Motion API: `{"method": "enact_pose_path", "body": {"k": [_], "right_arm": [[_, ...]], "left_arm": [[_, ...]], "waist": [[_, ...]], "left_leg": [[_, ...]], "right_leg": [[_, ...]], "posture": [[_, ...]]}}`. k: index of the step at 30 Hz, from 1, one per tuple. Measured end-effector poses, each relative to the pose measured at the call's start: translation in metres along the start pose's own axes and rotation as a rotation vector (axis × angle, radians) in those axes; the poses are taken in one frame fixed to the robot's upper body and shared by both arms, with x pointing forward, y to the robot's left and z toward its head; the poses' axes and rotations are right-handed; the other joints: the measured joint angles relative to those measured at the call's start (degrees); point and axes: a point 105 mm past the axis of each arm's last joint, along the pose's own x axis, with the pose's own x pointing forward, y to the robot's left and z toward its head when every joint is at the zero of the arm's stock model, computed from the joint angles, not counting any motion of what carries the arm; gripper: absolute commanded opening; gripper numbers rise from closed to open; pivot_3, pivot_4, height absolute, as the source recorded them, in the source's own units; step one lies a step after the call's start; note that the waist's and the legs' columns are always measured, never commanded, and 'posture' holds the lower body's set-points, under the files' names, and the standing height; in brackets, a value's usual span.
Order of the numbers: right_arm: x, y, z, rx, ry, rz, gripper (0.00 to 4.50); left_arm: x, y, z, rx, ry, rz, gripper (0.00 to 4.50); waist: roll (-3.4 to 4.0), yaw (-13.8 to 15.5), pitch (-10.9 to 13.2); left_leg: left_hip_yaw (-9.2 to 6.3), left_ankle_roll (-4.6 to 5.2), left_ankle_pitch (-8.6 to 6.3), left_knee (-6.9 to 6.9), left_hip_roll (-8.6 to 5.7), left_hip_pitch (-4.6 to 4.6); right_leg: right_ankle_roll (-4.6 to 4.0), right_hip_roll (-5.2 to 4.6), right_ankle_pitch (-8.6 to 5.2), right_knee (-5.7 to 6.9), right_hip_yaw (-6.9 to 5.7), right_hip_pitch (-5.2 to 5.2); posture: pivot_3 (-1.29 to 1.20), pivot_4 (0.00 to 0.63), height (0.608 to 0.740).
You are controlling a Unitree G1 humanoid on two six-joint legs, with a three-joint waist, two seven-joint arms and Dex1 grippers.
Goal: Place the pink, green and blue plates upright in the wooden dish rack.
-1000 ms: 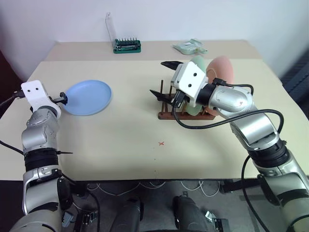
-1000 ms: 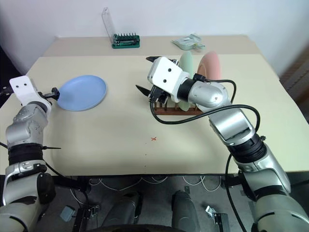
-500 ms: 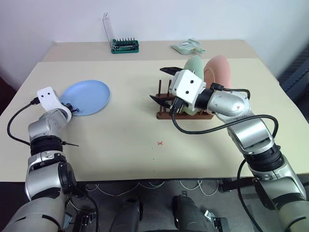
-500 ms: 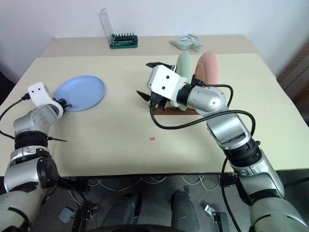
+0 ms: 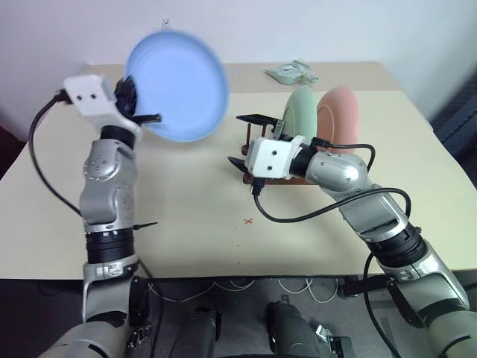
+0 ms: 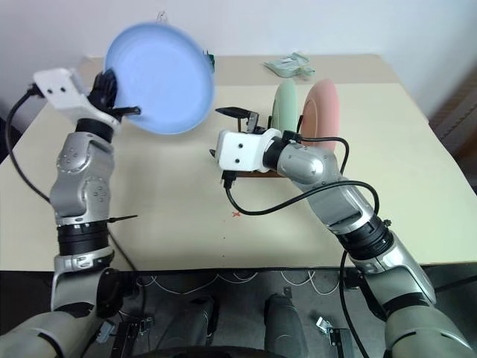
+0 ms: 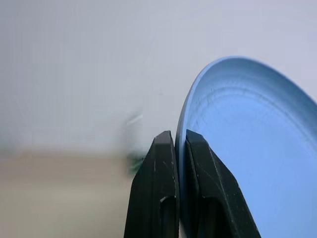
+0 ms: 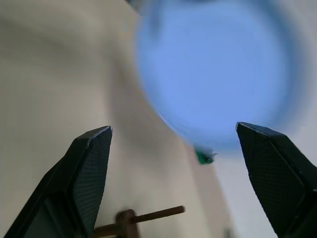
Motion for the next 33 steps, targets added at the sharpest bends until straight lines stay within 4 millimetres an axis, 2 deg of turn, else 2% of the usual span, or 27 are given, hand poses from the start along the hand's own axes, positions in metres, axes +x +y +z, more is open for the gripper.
{"method": "enact_pose_path", "body": {"k": [2, 4, 12, 15, 17, 21, 22, 23, 26, 29, 30, 32, 33], "right_arm": [[0.002, -0.002, -0.001, -0.067, -0.001, -0.014, 4.1], [0.004, -0.003, -0.003, -0.113, -0.001, -0.02, 4.1], [0.014, -0.001, -0.009, -0.219, 0.007, -0.028, 4.1], [0.014, 0.001, -0.012, -0.231, 0.016, -0.021, 3.24], [0.014, 0.0, -0.011, -0.232, 0.012, -0.024, 2.38], [0.014, -0.002, -0.01, -0.236, 0.008, -0.034, 0.27], [0.014, -0.003, -0.009, -0.239, 0.006, -0.037, 0.08], [0.014, -0.003, -0.009, -0.242, 0.004, -0.038, 0.08], [0.016, -0.001, -0.006, -0.24, -0.006, -0.035, 0.0], [0.017, 0.0, -0.007, -0.228, -0.004, -0.038, 0.0], [0.017, -0.001, -0.007, -0.223, -0.004, -0.041, 0.0], [0.019, -0.002, -0.003, -0.196, -0.022, -0.057, 0.0], [0.02, -0.004, 0.0, -0.168, -0.034, -0.07, 0.0]], "left_arm": [[-0.003, -0.012, -0.003, 0.001, 0.013, -0.017, 0.15], [-0.004, -0.013, -0.004, -0.028, 0.029, 0.025, 0.15], [-0.011, -0.041, 0.013, -0.161, 0.003, -0.037, 0.15], [-0.012, -0.044, 0.008, -0.187, 0.035, -0.046, 0.0], [-0.012, -0.045, 0.007, -0.192, 0.041, -0.049, 0.0], [-0.012, -0.042, 0.005, -0.195, 0.048, -0.039, 0.0], [-0.012, -0.039, 0.004, -0.196, 0.054, -0.031, 0.0], [-0.012, -0.037, 0.003, -0.203, 0.058, -0.025, 0.0], [-0.012, -0.032, 0.005, -0.258, 0.048, -0.012, 1.01], [-0.009, -0.016, 0.015, -0.352, -0.006, 0.047, 2.52], [-0.007, -0.005, 0.019, -0.374, -0.033, 0.101, 3.01], [-0.005, 0.031, 0.032, -0.386, -0.105, 0.264, 4.01], [-0.008, 0.05, 0.035, -0.335, -0.123, 0.336, 4.01]], "waist": [[0.0, -0.13, 0.0], [-0.01, -0.08, 0.0], [-0.01, 0.42, 0.01], [-0.01, 0.33, 0.01], [-0.01, 0.16, 0.01], [-0.01, 0.25, 0.01], [-0.01, 0.25, 0.01], [-0.01, 0.26, 0.0], [-0.02, 0.29, 0.01], [-0.02, 0.24, 0.01], [-0.02, 0.24, 0.01], [-0.02, 0.0, 0.01], [-0.02, -0.07, 0.01]], "left_leg": [[0.01, 0.06, -0.03, 0.0, 0.06, 0.02], [-0.01, 0.14, -0.07, 0.02, 0.06, 0.01], [-0.02, -0.05, 0.03, 0.06, 0.02, 0.0], [-0.04, -0.04, 0.03, 0.05, 0.03, 0.0], [-0.04, -0.05, 0.03, 0.04, 0.04, 0.01], [-0.04, -0.05, 0.03, 0.05, 0.03, 0.01], [-0.04, -0.05, 0.03, 0.05, 0.03, 0.01], [-0.04, -0.06, 0.04, 0.05, 0.03, 0.01], [-0.05, -0.06, 0.04, 0.06, 0.03, 0.01], [-0.06, -0.07, 0.04, 0.05, 0.04, 0.01], [-0.06, -0.07, 0.04, 0.05, 0.04, 0.01], [-0.04, -0.08, 0.05, 0.03, 0.06, 0.04], [-0.04, -0.08, 0.05, 0.0, 0.07, 0.06]], "right_leg": [[-0.02, 0.08, 0.01, 0.03, 0.01, 0.0], [-0.03, 0.09, 0.02, 0.03, 0.01, 0.0], [-0.03, 0.08, 0.01, -0.06, 0.01, 0.1], [-0.04, 0.08, 0.01, -0.04, 0.0, 0.08], [-0.04, 0.09, 0.01, -0.04, 0.0, 0.08], [-0.04, 0.09, 0.01, -0.04, 0.0, 0.09], [-0.04, 0.09, 0.01, -0.04, 0.0, 0.09], [-0.04, 0.09, 0.01, -0.04, 0.0, 0.09], [-0.04, 0.09, 0.01, -0.05, 0.0, 0.1], [-0.04, 0.09, 0.01, -0.04, 0.0, 0.09], [-0.04, 0.09, 0.01, -0.04, 0.0, 0.08], [-0.04, 0.11, 0.01, -0.04, 0.0, 0.08], [-0.04, 0.11, 0.01, -0.04, 0.01, 0.08]], "posture": [[0.0, 0.15, 0.74], [0.0, 0.15, 0.74], [0.0, 0.15, 0.74], [0.0, 0.15, 0.74], [0.0, 0.15, 0.74], [0.0, 0.15, 0.74], [0.0, 0.15, 0.74], [0.0, 0.15, 0.74], [0.0, 0.15, 0.74], [0.0, 0.15, 0.74], [0.0, 0.15, 0.74], [0.0, 0.15, 0.74], [0.0, 0.15, 0.74]]}}
